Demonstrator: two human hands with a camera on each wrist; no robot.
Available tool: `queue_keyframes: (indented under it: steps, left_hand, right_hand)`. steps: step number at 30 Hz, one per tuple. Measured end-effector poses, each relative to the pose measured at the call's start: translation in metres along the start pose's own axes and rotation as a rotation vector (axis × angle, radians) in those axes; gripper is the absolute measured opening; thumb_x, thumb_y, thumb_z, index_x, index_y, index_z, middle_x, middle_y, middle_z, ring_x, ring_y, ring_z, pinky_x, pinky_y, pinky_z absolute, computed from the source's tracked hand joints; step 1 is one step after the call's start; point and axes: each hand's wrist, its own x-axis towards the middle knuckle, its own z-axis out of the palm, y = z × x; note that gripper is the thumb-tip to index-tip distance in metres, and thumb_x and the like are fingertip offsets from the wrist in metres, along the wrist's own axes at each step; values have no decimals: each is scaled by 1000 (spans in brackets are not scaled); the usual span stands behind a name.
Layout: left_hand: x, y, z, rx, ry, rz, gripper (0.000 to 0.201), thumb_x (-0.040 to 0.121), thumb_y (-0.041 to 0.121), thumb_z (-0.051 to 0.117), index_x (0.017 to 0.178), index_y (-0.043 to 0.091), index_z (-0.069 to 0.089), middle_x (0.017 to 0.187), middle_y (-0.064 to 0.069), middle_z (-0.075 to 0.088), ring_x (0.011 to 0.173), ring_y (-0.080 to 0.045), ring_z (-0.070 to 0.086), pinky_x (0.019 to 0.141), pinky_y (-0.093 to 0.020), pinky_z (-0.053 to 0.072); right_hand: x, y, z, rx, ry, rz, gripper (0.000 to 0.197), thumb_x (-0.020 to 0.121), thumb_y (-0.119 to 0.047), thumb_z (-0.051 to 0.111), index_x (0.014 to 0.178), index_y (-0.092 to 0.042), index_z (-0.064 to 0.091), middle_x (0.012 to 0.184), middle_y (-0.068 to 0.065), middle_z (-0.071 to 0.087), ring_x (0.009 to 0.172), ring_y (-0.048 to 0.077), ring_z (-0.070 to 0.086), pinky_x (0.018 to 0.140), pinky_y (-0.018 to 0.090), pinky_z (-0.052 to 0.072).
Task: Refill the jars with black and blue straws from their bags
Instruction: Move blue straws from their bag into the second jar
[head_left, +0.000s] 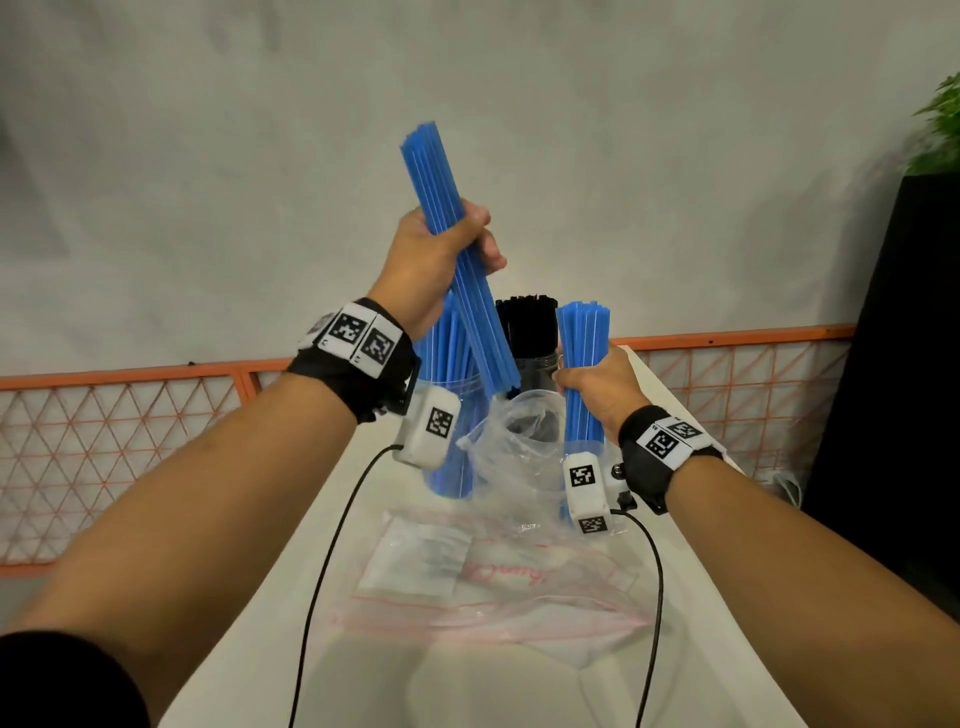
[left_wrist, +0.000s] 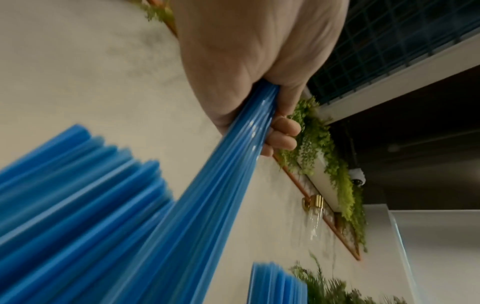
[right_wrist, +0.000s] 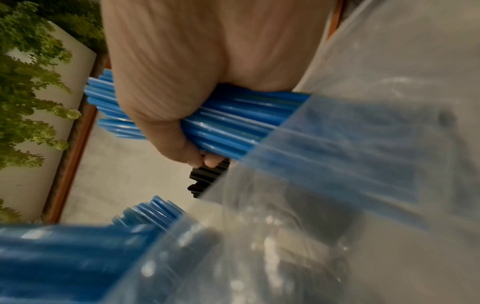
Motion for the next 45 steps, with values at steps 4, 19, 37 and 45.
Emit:
queue_keyframes:
  steps: [4,19,37,45]
  left_hand:
    - [-1,16,-20,112,38,46,9,98,11,57,89,9,54,63,-5,60,62,-24,60,68,-34,56]
    - [-81,-124,-64,191,36,-240,19,99,6,53,81,10,53,62,-5,57,56,-18,54,69,-35,53]
    - [-92,-142,-57,139,172,-329,34,95,34,63,70,16,48,46,3,35,40,-12,33,45,-26,37]
    - [-60,-77,-62,205,184,-69,42,86,56,65,53,31,55,46,6,45,47,-15,46,70,-37,48]
  right_hand:
    - [1,0,1,4,-17,12,27,75,-2,70,88,-21,58,75,-2,59,69,10,60,53,16,48]
    - [-1,1,3,-3,-34,-8,30,76,-1,67,105,-7,58,82,7,57,74,19,58,67,29,51]
    - [-8,-1,3,17,-32,-36,30,74,1,67,94,-20,57,78,-1,58,74,13,60,62,22,51]
    - [-8,-1,2,5,-34,-43,29,76,0,67,92,-22,57,78,-2,57,73,12,59,60,20,49]
